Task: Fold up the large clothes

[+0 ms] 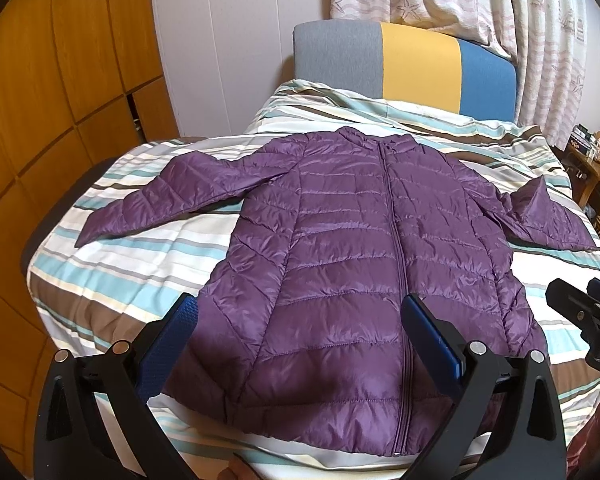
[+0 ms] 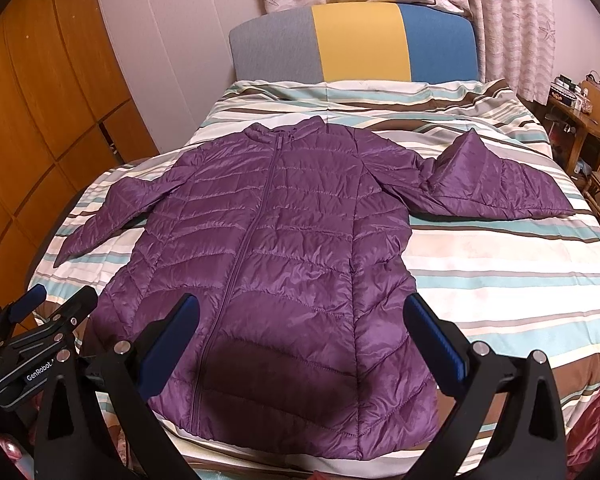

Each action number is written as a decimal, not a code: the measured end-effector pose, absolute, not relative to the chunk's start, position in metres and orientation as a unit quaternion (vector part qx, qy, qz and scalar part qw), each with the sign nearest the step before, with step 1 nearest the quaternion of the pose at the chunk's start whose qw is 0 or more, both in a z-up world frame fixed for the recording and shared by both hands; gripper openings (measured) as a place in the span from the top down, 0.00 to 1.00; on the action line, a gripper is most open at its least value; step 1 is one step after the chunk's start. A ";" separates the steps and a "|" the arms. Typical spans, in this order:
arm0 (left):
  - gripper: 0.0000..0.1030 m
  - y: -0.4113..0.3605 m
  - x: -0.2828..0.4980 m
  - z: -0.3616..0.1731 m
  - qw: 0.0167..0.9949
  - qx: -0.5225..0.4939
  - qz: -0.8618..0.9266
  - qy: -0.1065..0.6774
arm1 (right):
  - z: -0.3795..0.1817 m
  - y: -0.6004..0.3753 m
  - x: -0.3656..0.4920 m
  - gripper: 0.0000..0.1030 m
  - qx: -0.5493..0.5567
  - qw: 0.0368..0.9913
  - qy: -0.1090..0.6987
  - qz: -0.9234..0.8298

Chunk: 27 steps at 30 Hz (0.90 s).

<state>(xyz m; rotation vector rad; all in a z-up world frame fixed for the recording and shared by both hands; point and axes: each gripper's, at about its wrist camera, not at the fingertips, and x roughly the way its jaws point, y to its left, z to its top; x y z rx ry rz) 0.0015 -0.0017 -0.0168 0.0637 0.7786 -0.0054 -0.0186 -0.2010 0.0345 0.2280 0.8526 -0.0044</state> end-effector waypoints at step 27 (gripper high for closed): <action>0.03 0.000 0.006 -0.021 0.918 0.031 -0.004 0.395 | 0.031 -0.202 -0.018 0.02 0.114 0.902 0.416 -0.001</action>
